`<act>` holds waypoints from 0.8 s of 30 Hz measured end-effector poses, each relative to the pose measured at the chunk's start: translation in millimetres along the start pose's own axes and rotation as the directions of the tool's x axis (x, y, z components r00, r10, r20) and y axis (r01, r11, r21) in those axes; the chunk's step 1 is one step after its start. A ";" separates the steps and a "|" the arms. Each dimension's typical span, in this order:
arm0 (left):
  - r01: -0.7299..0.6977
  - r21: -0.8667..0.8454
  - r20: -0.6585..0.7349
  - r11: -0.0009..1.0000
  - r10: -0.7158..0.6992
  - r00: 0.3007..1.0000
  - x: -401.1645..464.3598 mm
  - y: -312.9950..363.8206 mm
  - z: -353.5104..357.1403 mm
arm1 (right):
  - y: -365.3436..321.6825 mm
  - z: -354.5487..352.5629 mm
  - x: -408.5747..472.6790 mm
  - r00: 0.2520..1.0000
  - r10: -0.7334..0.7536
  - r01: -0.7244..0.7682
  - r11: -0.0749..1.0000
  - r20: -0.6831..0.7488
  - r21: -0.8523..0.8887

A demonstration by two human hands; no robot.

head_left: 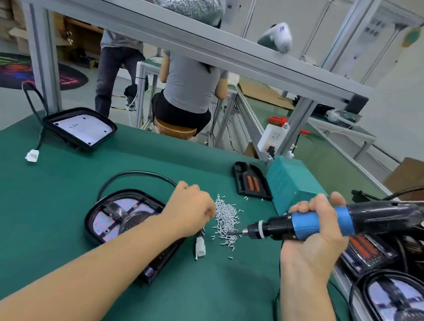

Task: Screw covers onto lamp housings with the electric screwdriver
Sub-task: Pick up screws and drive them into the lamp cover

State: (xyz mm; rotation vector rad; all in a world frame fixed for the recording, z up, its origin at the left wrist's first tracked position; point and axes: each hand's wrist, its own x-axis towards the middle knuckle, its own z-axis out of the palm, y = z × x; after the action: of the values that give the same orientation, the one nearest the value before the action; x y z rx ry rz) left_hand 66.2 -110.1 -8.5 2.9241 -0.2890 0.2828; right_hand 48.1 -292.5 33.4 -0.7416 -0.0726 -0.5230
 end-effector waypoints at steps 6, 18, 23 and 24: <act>-0.063 0.234 0.161 0.970 0.025 0.987 18.0 18.5 13.6 | -2.3 -8.2 1.1 1.000 0.007 -0.007 1.000 0.005 -0.012; -0.222 0.402 0.323 0.888 0.089 0.942 27.2 32.1 16.1 | -5.2 -8.9 0.1 1.000 0.014 -0.013 0.998 0.019 -0.054; -0.258 0.415 0.356 0.872 0.105 0.928 24.8 33.3 15.9 | -6.3 -6.7 0.8 1.000 0.016 -0.014 0.998 0.023 -0.058; -0.272 0.416 0.374 0.867 0.110 0.921 23.7 33.6 15.9 | -6.1 -6.7 0.4 1.000 0.018 -0.017 0.998 0.020 -0.058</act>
State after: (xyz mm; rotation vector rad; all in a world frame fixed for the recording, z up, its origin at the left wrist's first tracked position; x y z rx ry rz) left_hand 84.6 -149.9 -13.3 3.4174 -0.6552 -0.1620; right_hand 44.8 -300.9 32.4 -0.8033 -0.0701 -0.5022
